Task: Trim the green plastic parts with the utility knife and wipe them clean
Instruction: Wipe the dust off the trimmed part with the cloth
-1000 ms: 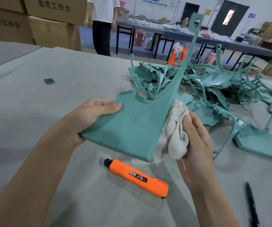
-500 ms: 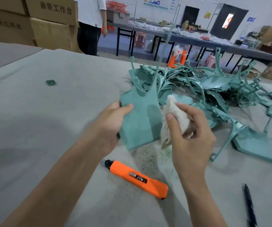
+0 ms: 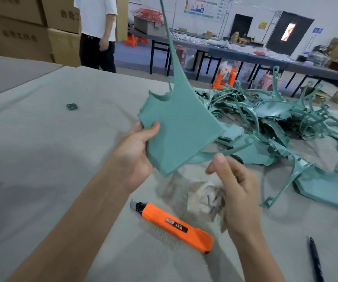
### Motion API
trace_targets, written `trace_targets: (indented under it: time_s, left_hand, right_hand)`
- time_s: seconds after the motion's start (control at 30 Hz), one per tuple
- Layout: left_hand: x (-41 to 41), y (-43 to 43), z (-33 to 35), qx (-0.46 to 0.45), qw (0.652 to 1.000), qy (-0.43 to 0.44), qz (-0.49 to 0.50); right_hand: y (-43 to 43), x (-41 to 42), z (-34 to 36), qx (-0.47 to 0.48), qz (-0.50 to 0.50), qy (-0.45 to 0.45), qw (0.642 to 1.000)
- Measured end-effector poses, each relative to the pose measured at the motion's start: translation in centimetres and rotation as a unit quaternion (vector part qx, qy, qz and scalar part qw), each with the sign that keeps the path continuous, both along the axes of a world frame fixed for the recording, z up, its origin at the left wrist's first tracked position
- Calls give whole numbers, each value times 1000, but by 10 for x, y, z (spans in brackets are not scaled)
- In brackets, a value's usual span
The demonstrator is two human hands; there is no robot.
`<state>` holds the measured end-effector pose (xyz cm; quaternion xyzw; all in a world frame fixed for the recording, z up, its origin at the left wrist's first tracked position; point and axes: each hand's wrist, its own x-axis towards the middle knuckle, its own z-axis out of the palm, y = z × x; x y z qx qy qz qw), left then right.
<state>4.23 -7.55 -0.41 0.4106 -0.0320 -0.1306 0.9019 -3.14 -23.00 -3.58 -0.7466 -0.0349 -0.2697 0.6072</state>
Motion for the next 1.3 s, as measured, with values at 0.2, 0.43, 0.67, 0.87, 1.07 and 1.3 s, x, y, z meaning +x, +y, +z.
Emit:
trace_targets:
  time_s: [0.2, 0.43, 0.67, 0.87, 1.07, 1.3]
  left_hand:
    - [-11, -16, -8, 95, 992, -59, -54]
    - [-9, 6, 5, -104, 992, -15, -70]
    - [-5, 18, 4, -177, 980, -38, -79]
    - [-2, 17, 7, -149, 985, -64, -52]
    - [-19, -15, 3, -61, 993, -29, -101]
    - [-22, -18, 2, -67, 990, -10, -126]
  right_hand:
    - [-2, 6, -5, 18, -102, -66, 992]
    - [-4, 2, -20, -357, -247, -296, 851]
    - [-7, 3, -25, -377, -170, -276, 868]
    - [0, -7, -11, -244, -123, -234, 933]
    - [44, -9, -12, -270, 37, -232, 934]
    - [-16, 19, -3, -226, -279, -162, 919]
